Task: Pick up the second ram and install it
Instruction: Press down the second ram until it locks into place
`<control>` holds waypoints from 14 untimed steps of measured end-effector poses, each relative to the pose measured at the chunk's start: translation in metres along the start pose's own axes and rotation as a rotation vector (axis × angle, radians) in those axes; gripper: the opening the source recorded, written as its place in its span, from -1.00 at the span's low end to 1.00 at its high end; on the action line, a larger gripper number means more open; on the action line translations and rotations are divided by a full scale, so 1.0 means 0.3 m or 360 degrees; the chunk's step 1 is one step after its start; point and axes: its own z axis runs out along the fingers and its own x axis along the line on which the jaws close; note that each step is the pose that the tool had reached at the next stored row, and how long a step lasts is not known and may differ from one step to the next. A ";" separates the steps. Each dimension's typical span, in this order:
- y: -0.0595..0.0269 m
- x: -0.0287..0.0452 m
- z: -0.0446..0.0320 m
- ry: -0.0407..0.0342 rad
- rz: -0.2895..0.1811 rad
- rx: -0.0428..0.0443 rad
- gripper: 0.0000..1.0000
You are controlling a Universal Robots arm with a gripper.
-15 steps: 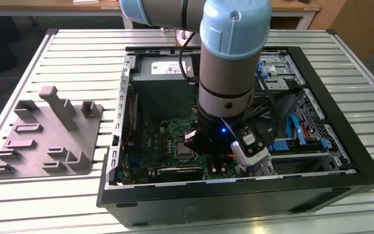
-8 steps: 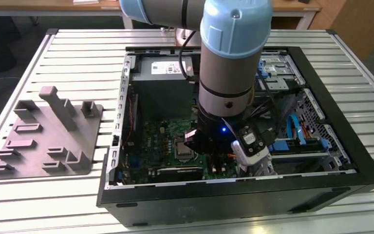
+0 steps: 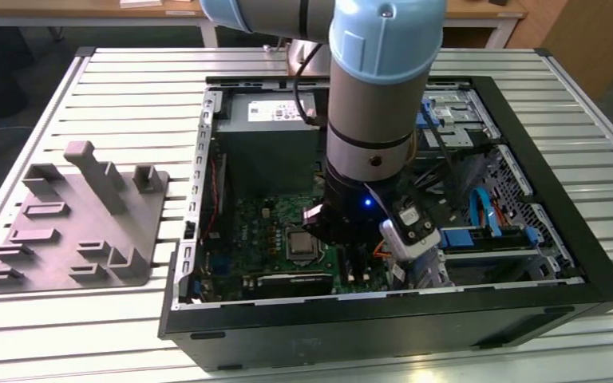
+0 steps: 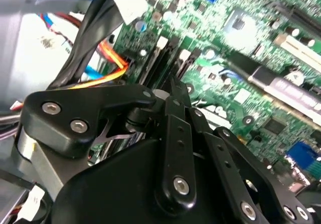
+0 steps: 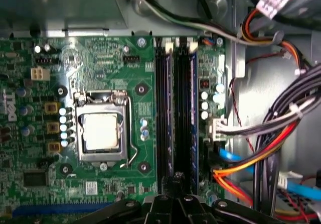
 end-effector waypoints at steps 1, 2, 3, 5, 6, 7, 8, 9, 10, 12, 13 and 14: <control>0.009 0.000 -0.001 0.0000 -0.0001 0.0000 -0.80; 0.020 0.000 -0.001 0.0000 -0.0001 0.0000 -0.80; 0.030 0.001 -0.002 0.0000 -0.0001 0.0000 -0.80; 0.049 0.001 -0.004 0.0000 -0.0002 0.0000 -0.80; 0.059 0.001 -0.005 0.0000 -0.0002 0.0000 -0.80; 0.069 0.001 -0.005 0.0000 -0.0003 0.0000 -0.80; 0.079 0.001 -0.006 0.0000 -0.0003 0.0000 -0.80; 0.089 0.002 -0.007 0.0000 -0.0004 0.0000 -0.80; 0.099 0.002 -0.007 0.0000 -0.0004 0.0000 -0.80; 0.118 0.003 -0.009 0.0000 -0.0005 0.0000 -0.80; 0.127 0.003 -0.009 0.0000 -0.0006 0.0000 -0.80; 0.135 0.003 -0.011 -0.0001 -0.0006 0.0000 -0.80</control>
